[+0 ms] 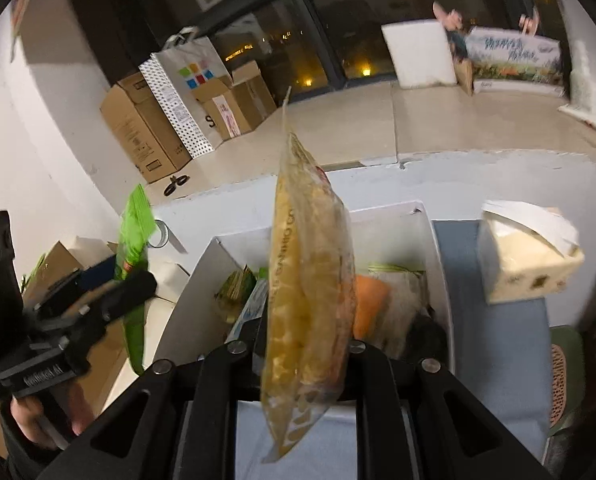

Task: Organize snacks

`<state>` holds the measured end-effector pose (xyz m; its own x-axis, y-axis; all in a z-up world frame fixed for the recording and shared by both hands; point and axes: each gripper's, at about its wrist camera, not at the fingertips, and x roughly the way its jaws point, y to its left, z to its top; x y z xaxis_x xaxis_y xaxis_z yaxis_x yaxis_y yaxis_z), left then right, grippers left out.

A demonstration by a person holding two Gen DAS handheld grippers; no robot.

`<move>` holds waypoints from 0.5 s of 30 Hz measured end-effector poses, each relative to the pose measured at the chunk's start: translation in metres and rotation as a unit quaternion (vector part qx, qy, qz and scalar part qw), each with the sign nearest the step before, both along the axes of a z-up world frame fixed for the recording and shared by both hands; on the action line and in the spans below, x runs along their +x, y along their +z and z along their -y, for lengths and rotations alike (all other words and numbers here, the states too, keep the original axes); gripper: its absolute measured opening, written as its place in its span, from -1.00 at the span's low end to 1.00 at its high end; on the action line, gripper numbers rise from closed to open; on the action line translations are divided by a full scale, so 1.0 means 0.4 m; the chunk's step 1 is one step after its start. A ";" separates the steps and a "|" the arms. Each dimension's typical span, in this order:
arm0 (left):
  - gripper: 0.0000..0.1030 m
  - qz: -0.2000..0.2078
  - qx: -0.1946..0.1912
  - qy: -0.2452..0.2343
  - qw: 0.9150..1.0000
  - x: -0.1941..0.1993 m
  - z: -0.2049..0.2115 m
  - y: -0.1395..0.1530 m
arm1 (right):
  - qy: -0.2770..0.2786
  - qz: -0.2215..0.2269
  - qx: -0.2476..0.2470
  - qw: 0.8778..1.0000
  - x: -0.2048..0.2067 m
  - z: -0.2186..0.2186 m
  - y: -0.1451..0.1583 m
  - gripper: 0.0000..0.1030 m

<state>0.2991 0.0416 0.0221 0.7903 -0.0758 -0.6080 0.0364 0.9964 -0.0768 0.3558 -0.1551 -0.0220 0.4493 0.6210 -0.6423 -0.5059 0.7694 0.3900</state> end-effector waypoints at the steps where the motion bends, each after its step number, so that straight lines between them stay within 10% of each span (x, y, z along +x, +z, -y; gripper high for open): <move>1: 0.69 -0.003 0.000 -0.006 1.000 0.011 -0.002 -0.010 | -0.010 -0.007 -0.005 1.000 0.023 -0.008 -0.008 -0.49; 2: 0.91 -0.009 0.005 -0.008 1.000 0.028 -0.004 -0.021 | -0.013 -0.017 -0.012 1.000 0.039 -0.014 -0.018 0.38; 4: 1.00 -0.017 0.004 0.003 1.000 0.046 -0.016 -0.044 | -0.051 -0.035 -0.043 0.997 0.074 -0.017 -0.045 1.00; 15: 1.00 0.025 0.049 0.014 0.998 -0.053 0.025 -0.047 | -0.062 0.023 -0.054 0.996 0.023 0.024 -0.018 1.00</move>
